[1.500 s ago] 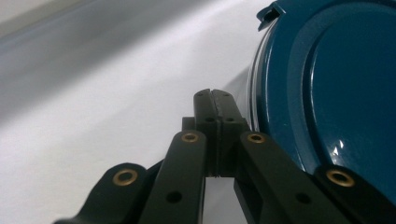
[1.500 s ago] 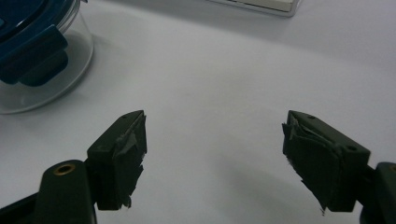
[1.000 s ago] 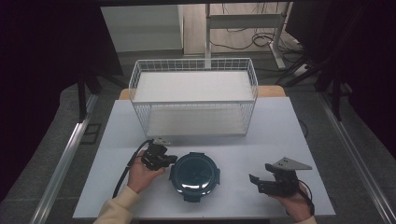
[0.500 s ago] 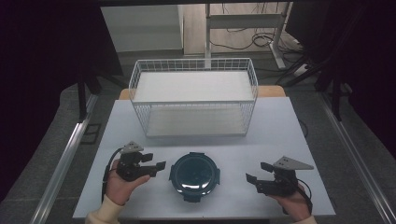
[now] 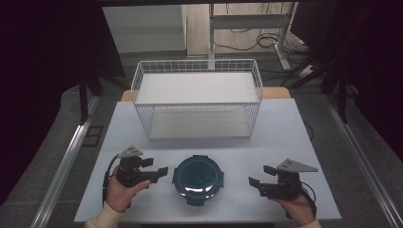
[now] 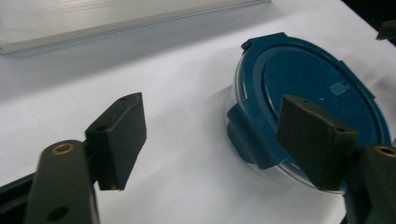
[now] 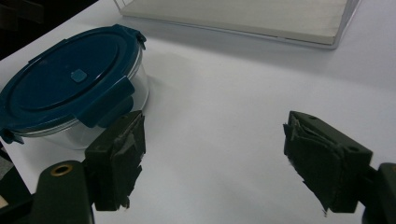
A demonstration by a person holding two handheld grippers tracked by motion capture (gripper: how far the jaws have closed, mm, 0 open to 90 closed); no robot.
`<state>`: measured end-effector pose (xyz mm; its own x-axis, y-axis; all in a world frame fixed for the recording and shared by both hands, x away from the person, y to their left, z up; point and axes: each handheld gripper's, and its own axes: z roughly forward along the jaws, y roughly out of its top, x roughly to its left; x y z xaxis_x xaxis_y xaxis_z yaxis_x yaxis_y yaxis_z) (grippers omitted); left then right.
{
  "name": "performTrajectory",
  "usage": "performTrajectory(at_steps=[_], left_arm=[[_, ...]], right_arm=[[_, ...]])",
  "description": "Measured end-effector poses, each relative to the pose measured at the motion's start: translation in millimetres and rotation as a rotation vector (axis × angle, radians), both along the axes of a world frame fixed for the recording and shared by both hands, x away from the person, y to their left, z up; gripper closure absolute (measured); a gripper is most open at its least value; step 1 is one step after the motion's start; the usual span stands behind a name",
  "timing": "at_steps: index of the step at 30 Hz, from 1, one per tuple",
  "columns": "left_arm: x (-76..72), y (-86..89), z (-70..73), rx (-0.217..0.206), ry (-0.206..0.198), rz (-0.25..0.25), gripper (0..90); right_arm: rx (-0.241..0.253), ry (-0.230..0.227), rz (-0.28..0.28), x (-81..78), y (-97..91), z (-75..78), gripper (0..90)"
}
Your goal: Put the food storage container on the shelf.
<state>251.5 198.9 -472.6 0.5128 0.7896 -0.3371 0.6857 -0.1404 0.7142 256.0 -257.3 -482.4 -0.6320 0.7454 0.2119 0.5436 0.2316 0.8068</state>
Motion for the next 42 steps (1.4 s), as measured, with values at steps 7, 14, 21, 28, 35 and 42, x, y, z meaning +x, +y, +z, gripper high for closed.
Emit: performTrajectory(at_steps=[7, 14, 21, 28, 35, 42], left_arm=[[1.8, -5.2, 2.0, -0.025, 0.014, -0.018, 20.9], [0.5, -13.0, 12.6, -0.016, -0.005, -0.027, 20.1], [2.7, -12.8, 6.9, -0.078, 0.056, -0.021, 19.3], [4.6, -14.1, -2.0, -0.126, 0.107, -0.044, 19.2], [4.5, -16.8, -8.7, -0.166, 0.139, -0.067, 20.2], [4.5, -18.5, -13.9, -0.168, 0.154, -0.075, 21.0]], right_arm=[[0.019, 0.027, 0.010, 1.8, 6.8, 2.7, 20.1], [0.072, 0.085, 0.030, 12.4, 31.7, 23.1, 17.4], [0.100, 0.158, 0.052, 26.3, 58.3, 21.3, 16.3], [0.133, 0.222, 0.082, 28.2, 74.2, 10.0, 15.0], [0.136, 0.262, 0.082, 23.1, 82.6, 3.1, 12.7], [0.141, 0.309, 0.070, 19.4, 90.5, -5.1, 11.8]])
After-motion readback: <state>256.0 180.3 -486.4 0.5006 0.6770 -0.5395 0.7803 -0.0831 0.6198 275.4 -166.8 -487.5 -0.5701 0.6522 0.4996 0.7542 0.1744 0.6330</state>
